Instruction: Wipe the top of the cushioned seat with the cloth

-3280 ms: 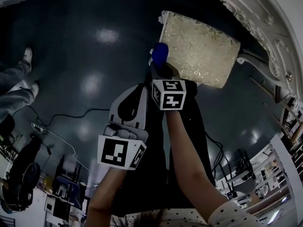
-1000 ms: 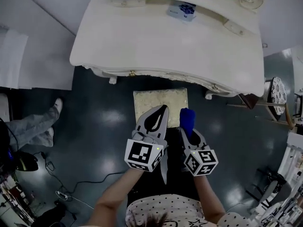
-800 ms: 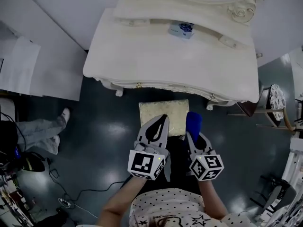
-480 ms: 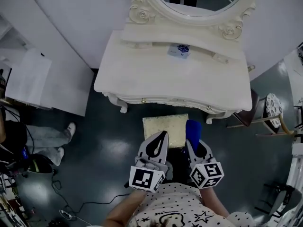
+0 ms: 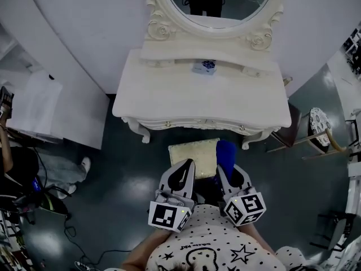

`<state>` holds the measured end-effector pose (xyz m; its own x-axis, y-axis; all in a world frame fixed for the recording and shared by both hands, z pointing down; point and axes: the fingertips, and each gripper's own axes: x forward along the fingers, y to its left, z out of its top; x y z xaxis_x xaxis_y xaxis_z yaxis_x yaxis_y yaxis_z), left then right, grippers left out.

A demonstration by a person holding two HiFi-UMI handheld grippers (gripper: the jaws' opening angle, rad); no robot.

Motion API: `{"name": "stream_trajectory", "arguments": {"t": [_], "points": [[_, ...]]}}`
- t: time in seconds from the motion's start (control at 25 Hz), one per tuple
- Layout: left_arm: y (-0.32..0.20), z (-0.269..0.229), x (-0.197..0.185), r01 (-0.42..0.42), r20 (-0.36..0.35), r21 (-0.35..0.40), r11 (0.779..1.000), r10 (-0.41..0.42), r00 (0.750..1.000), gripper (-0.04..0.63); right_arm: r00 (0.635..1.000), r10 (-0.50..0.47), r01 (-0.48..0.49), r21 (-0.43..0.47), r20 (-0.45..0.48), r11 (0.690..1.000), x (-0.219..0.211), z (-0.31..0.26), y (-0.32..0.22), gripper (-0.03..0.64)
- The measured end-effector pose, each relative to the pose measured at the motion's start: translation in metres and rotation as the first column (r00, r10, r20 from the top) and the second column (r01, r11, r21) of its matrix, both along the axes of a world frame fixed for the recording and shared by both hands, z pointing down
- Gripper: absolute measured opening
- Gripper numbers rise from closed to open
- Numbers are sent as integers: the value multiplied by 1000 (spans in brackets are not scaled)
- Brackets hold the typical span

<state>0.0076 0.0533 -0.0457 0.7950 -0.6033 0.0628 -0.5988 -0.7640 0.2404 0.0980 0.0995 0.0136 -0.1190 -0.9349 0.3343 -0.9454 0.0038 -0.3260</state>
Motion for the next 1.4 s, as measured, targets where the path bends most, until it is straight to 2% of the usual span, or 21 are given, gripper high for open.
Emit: {"name": "stream_trajectory", "arguments": {"t": [0.36, 0.56, 1.4], "points": [[10, 7, -7, -43, -10, -16, 999, 43, 999, -3, 999, 36, -36, 10, -13, 999, -2, 0, 11, 89], [7, 11, -6, -51, -4, -22, 998, 51, 999, -3, 1000, 21, -21, 10, -23, 1000, -5, 1, 8, 89], [-5, 12, -10, -34, 4, -30, 999, 34, 999, -3, 1000, -6, 7, 27, -19, 1000, -12, -2, -7, 89]]}}
